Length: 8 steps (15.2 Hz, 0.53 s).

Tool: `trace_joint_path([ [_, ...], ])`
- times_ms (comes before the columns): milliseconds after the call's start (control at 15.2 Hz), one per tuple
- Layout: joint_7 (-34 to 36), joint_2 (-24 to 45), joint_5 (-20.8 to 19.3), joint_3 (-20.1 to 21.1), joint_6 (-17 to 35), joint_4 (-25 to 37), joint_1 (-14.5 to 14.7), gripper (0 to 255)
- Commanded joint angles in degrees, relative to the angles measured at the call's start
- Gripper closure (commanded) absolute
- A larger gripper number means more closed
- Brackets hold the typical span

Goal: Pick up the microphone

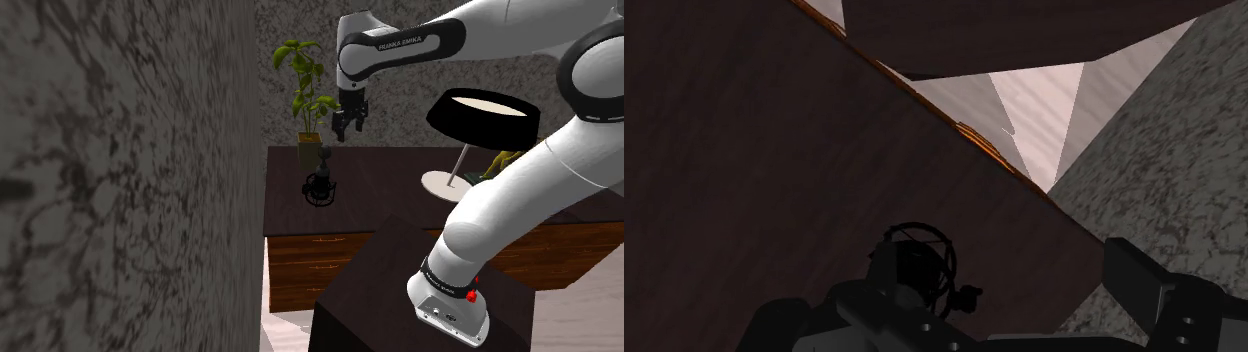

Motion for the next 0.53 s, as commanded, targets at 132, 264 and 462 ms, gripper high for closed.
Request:
trace_joint_path([
  [132, -1.0, 8.5, 0.3, -1.5, 3.7, 4.3, -0.8, 0],
  [264, -1.6, 12.9, 0.6, -2.2, 5.2, 6.9, -1.2, 0],
  [462, -2.7, 19.6, 1.4, -3.2, 6.9, 11.4, -1.9, 0],
])
